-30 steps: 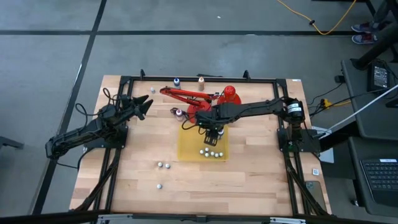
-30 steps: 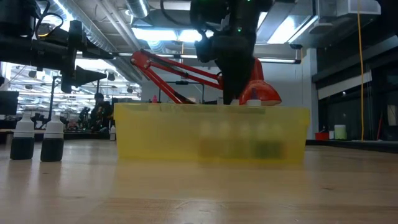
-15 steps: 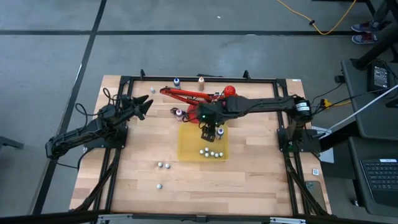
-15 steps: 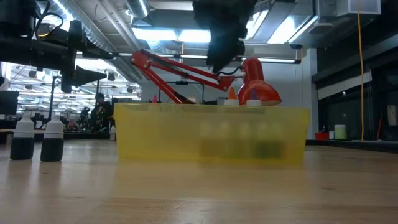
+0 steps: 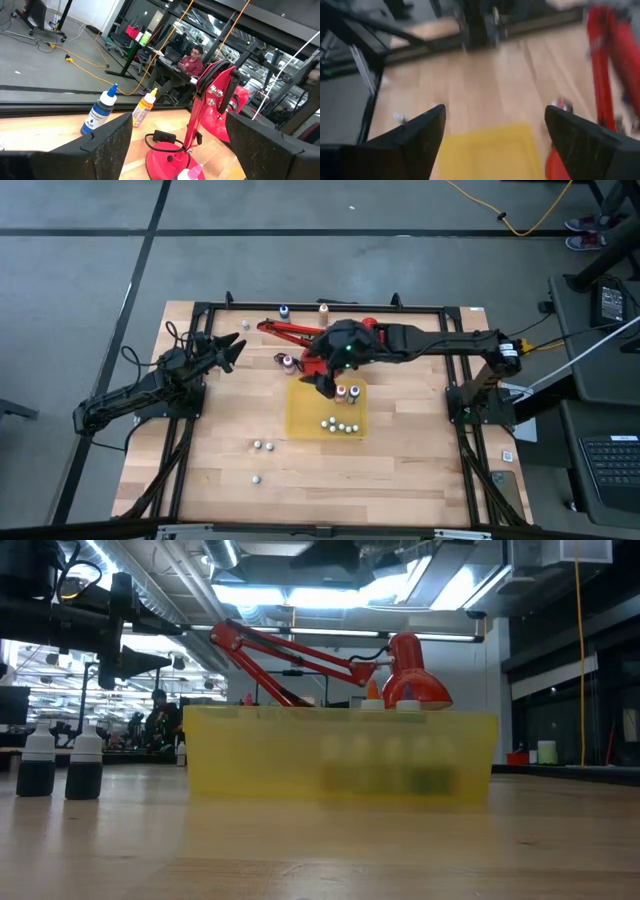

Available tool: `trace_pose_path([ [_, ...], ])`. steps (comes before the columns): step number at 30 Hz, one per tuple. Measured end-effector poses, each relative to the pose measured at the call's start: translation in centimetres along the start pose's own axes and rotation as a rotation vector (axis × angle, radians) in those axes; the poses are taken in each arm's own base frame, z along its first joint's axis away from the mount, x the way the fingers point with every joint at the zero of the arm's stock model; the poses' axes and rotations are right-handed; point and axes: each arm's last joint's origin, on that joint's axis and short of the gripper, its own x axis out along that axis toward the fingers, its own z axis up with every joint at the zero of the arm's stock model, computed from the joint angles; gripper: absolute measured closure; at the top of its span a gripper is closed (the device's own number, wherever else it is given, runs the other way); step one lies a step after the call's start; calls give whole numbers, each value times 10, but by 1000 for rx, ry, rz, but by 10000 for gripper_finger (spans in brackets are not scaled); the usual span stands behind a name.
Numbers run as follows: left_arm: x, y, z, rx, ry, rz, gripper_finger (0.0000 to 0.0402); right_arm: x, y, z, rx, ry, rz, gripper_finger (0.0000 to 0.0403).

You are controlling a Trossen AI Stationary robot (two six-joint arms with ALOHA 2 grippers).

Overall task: Pick & Place food coloring
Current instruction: Put the small black food bottle into the yellow bin

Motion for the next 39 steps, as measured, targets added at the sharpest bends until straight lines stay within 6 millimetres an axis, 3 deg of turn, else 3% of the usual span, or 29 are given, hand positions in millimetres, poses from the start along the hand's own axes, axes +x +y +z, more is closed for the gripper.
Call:
trace_pose_path([
  [6,0,0,0,0,0,0,90,-13,-1,18,-105,-178,-96,54],
  [10,0,0,0,0,0,0,90,-10,-6,16,-131,-214,-224,55],
  [13,0,0,0,0,0,0,89,-2,-12,4,-125,-233,-245,55],
  [16,0,0,0,0,0,0,89,3,-15,-16,-123,-218,-239,55],
  [22,0,0,0,0,0,0,90,-14,-16,-59,-50,-258,-202,55],
  [27,0,0,0,0,0,0,90,-47,-6,-96,52,-322,-122,56],
  [39,0,0,0,0,0,0,91,-116,24,-186,-110,-273,350,56],
])
